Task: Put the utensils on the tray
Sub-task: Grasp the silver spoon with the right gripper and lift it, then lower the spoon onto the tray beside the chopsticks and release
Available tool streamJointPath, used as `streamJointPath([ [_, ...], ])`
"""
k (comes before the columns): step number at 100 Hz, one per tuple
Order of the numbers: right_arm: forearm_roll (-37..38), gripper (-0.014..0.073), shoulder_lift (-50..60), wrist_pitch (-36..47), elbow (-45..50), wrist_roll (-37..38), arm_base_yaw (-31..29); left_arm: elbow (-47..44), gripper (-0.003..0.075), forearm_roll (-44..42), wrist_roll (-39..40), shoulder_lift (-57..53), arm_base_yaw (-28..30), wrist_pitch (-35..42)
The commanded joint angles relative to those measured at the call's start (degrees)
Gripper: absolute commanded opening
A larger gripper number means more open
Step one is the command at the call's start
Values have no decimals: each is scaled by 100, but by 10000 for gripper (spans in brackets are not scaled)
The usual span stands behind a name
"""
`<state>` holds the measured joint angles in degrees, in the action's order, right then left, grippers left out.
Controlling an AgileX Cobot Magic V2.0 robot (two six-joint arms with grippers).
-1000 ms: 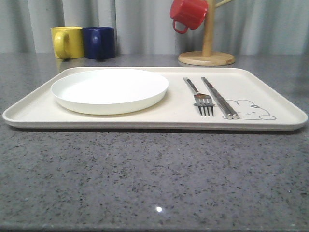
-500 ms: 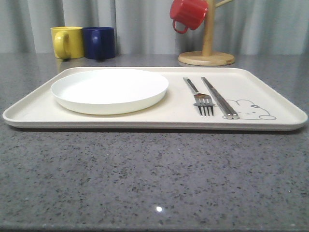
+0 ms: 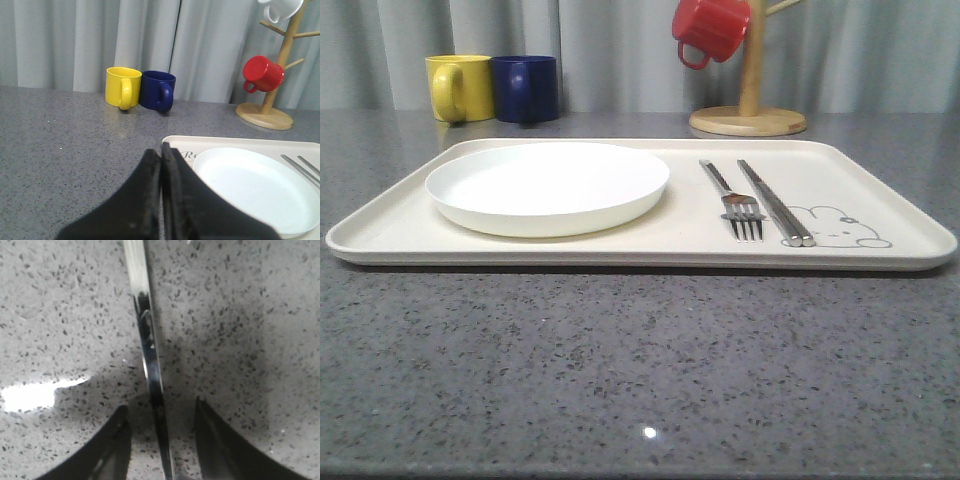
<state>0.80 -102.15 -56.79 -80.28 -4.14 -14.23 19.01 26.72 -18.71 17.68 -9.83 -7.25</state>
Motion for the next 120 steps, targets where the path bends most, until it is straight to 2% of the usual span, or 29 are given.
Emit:
streamJointPath([
  [1,-1,227,267,144,-178,-51,-44,144,-18,19,31,35,-32,444],
  [13,-5,70,267,138,-178,-51,-44,144,-18,19,31,35,-32,444],
  [23,-37,-15,267,128,-178,-45,-44,144,-18,19,31,35,-32,444],
  [31,-159,-47,276,128,-183,-45,-44,144,-18,19,31,35,-32,444],
  [49,-578,-48,562,38,-235,-45,46,144,-18,19,31,35,-32,444],
  [61,-669,-48,943,-104,-235,91,341,144,-18,19,31,35,-32,444],
  [87,-555,-48,1623,-196,-235,977,1510,144,-18,19,31,35,-32,444],
  [109,55,-48,1497,-16,-209,2137,2653,144,-18,19,31,35,-32,444],
  [120,199,-48,1329,215,-209,2507,3019,144,-18,19,31,35,-32,444],
])
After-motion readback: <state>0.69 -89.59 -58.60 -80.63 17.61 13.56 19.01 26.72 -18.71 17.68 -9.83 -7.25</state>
